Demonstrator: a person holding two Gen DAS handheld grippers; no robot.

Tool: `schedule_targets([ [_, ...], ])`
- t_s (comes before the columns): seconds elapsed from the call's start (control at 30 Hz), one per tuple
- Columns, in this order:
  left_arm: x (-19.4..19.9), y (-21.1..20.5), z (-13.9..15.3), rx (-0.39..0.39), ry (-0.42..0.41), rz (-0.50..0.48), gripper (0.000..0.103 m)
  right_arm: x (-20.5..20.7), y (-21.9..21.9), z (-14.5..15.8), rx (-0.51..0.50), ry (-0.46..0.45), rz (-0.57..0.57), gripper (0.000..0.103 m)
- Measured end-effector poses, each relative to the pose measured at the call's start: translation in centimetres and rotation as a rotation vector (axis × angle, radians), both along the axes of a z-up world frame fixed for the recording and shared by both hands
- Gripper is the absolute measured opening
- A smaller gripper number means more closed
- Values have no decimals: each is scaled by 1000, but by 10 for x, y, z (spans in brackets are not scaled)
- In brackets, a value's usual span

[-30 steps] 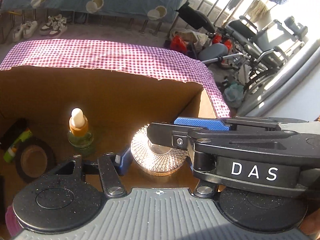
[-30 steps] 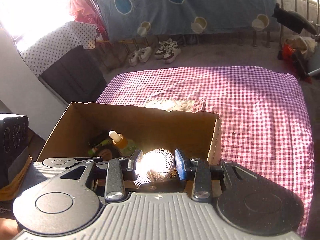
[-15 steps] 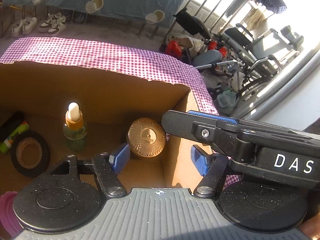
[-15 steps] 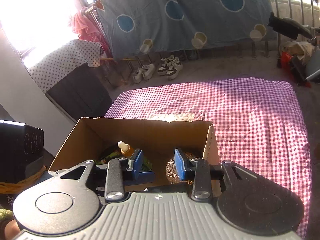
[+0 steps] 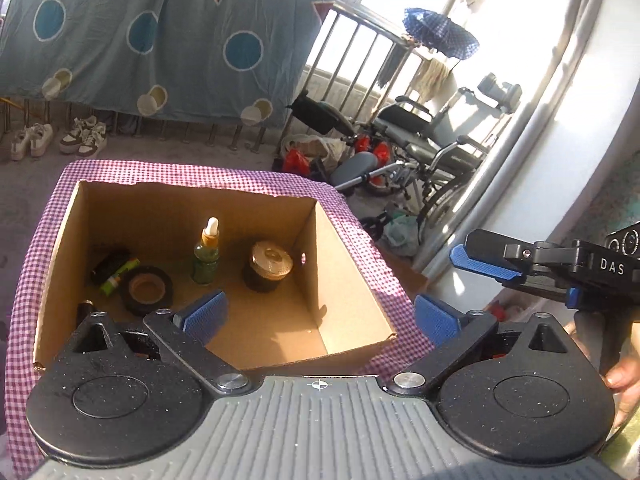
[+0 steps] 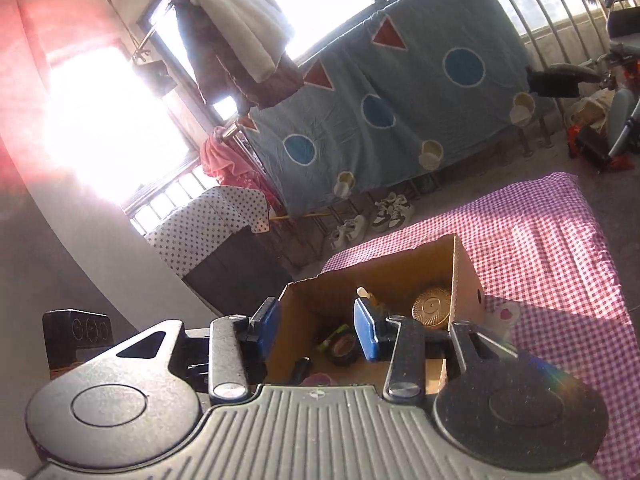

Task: Organize rigid objects
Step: 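Move the right tool out to the white plug charger, then close the right tool around the white plug charger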

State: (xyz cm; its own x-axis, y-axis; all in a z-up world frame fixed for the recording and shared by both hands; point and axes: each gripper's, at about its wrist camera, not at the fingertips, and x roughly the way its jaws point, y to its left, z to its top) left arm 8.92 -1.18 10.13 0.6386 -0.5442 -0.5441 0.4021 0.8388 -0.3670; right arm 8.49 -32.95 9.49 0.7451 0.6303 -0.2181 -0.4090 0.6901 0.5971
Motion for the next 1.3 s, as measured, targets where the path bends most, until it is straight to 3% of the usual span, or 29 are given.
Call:
schedule_targets([
  [0.17,-34,21,-22,67,-22,42,100,-19,20,-31,47,68,22,44],
  [0.4,-55,27,-78,136,19,50,99,-2,71,-81,60,253,95,44],
  [0.57,-50,21,-113,196,25,62,89,24,107,-104,27,346,118,44],
  [0.63,-46,21,-124,210,30,69,79,36,119,-112,13,375,120,44],
  [0.73,-35,19,-134,237,22,90,75,53,135,-123,-18,409,121,44],
  [0.93,-29,21,-151,227,31,130,58,76,153,-139,-49,465,141,42],
  [1.3,-14,17,-153,178,18,108,54,82,155,-150,-22,526,154,39],
])
